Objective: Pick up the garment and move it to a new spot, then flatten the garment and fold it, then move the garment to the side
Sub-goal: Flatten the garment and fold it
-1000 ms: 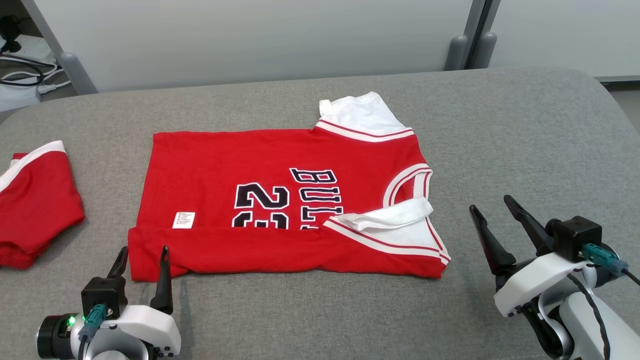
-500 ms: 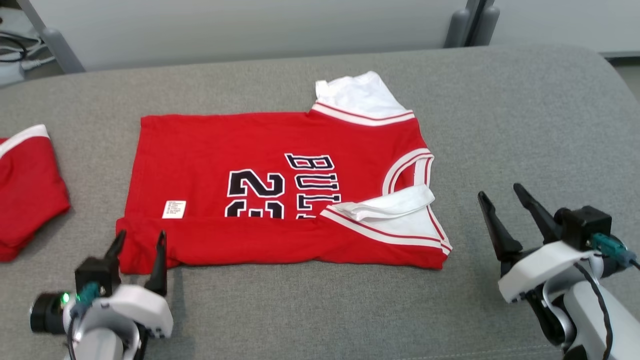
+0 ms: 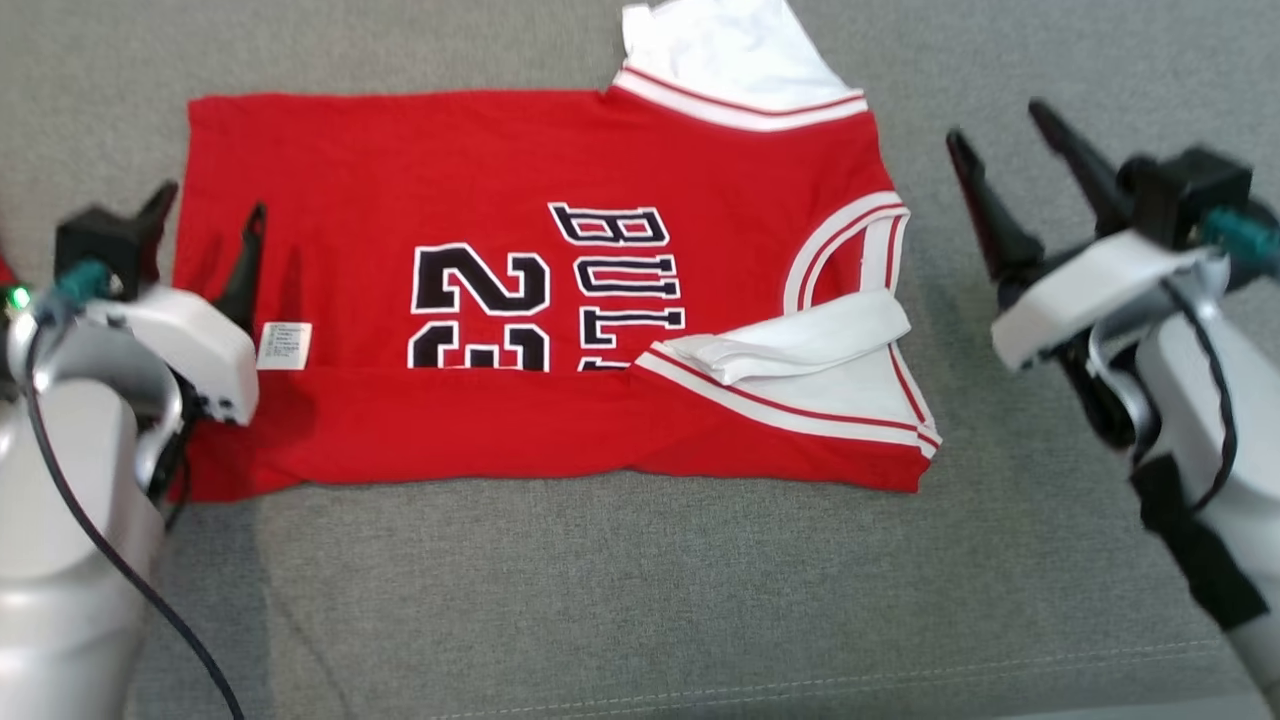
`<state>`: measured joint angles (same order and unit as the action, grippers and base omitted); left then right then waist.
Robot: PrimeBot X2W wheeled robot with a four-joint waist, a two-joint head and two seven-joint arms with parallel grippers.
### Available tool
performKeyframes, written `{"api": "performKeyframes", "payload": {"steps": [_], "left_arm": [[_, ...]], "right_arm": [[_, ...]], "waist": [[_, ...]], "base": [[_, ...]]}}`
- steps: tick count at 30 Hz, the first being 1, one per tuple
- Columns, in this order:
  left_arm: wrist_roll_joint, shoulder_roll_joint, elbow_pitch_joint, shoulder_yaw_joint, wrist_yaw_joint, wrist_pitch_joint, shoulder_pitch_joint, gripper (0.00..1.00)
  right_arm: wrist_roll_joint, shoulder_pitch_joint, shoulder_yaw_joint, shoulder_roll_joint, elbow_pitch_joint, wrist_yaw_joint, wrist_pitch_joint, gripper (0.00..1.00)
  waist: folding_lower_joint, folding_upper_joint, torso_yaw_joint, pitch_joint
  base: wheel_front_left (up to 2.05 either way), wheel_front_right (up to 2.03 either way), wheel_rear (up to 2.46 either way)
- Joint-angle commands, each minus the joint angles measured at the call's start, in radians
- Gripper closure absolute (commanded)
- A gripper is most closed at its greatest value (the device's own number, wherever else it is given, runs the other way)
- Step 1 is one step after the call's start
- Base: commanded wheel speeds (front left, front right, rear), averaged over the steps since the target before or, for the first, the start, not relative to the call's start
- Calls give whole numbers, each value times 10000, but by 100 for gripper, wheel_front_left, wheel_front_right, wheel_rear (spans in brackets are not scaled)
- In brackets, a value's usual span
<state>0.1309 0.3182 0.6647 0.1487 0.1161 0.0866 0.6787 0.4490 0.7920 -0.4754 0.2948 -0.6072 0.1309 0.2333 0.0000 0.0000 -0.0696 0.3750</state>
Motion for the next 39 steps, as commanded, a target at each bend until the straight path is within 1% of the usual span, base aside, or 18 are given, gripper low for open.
{"api": "performKeyframes", "payload": {"steps": [1,4,7,8,9,11,12,14,18,20,25,30,39], "left_arm": [[128,594,-57,-218,85,-112,734,0],[330,953,274,28,127,-386,1580,0],[608,1308,546,539,139,-640,2305,0],[608,1308,546,539,139,-640,2305,0],[1001,1559,727,858,141,-824,2758,0],[1326,1849,856,1286,142,-1023,3153,0],[1326,1849,856,1286,142,-1023,3153,0],[1653,2133,971,1696,143,-1295,3492,0],[2616,2480,1160,2151,144,-1801,4058,0],[2945,2694,1129,2531,144,-1997,4273,0],[3684,3193,969,3396,145,-2130,4654,0],[4245,3481,1146,3836,145,-2131,4854,0],[5550,3729,1263,4386,145,-2356,5205,0]], "right_arm": [[92,477,-255,138,-2,-2,-104,0],[209,1290,-620,198,-293,-2,-207,0],[282,1941,-990,185,-527,-2,-195,0],[282,1941,-990,185,-527,-2,-195,0],[353,2300,-1199,133,-650,-2,-157,0],[440,2581,-1392,56,-774,-2,-108,0],[440,2581,-1392,56,-774,-2,-108,0],[549,2812,-1583,-19,-877,-2,-51,0],[705,3150,-1903,-94,-1041,-2,74,0],[778,3270,-2032,-114,-1086,-2,128,0],[965,3394,-2269,-174,-1190,-2,223,0],[1089,3471,-2434,-190,-1233,-2,266,0],[1232,3855,-2643,-190,-1042,-2,282,0]], "waist": [[0,0,-28,611],[0,0,-58,991],[0,0,-117,1318],[0,0,-117,1318],[0,0,-168,1539],[0,0,-228,1741],[0,0,-228,1741],[0,0,-283,1934],[0,0,-376,2219],[0,0,-416,2322],[0,0,-480,2495],[0,0,-505,2578],[0,0,-641,2826]], "base": [[0,0,0],[0,0,0],[0,0,0],[0,0,0],[0,0,0],[0,0,0],[0,0,0],[0,0,0],[0,0,0],[0,0,0],[0,0,0],[0,0,0],[0,0,0]]}}
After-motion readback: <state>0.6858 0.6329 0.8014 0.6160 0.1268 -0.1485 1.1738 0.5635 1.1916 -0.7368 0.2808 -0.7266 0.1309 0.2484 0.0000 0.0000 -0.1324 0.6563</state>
